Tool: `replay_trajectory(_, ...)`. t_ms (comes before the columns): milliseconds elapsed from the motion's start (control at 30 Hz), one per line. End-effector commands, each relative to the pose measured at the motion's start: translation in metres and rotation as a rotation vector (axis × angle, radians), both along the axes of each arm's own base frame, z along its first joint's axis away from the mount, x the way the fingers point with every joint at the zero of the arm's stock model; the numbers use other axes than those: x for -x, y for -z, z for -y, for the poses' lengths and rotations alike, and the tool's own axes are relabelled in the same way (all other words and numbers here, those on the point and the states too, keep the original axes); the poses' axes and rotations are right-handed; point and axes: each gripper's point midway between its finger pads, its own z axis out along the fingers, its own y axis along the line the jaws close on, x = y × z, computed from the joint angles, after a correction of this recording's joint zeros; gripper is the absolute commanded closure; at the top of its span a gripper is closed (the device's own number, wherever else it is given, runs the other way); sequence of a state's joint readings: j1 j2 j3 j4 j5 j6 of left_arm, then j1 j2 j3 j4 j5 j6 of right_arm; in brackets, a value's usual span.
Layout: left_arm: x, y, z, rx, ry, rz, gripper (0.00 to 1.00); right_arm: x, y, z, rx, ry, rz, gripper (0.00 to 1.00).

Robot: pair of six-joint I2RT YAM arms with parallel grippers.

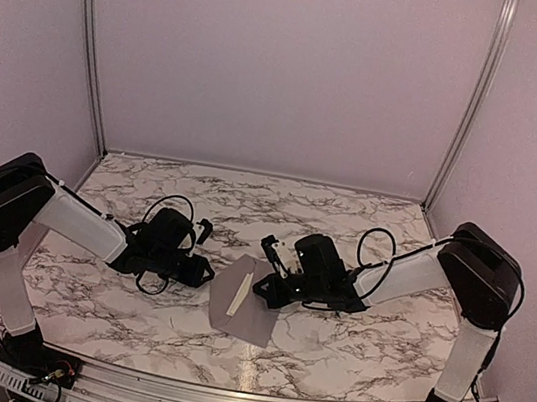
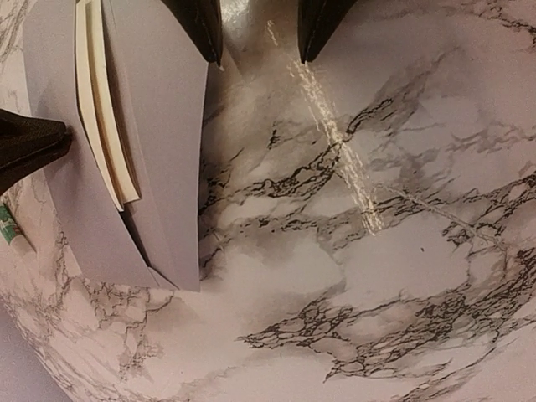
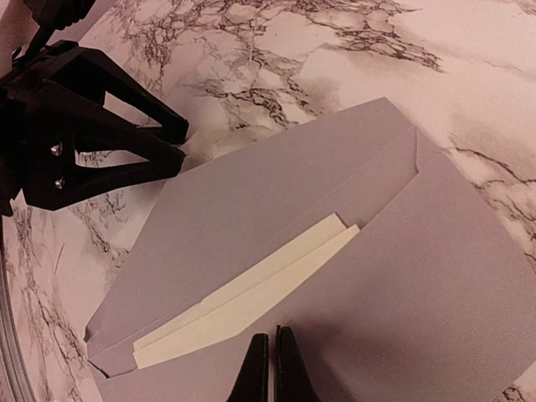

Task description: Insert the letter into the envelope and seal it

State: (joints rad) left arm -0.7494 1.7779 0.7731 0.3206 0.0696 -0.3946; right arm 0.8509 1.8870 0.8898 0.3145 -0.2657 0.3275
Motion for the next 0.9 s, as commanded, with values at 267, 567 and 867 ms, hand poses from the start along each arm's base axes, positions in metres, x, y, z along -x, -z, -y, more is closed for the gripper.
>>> replay_trajectory(267,0.016,-0.015,0.031,0.103,0.160,-0.053,0.68,-0.007,0.016,-0.004,0.045,0.036,-0.003,1.00)
replay_trajectory(567,0.024,-0.035,0.054,0.200,0.233,-0.067,0.68,-0.008,0.025,-0.004,0.072,0.045,-0.016,1.00)
replay_trajectory(867,0.027,-0.051,0.080,0.302,0.301,-0.077,0.69,-0.008,0.029,-0.004,0.079,0.044,-0.021,1.00)
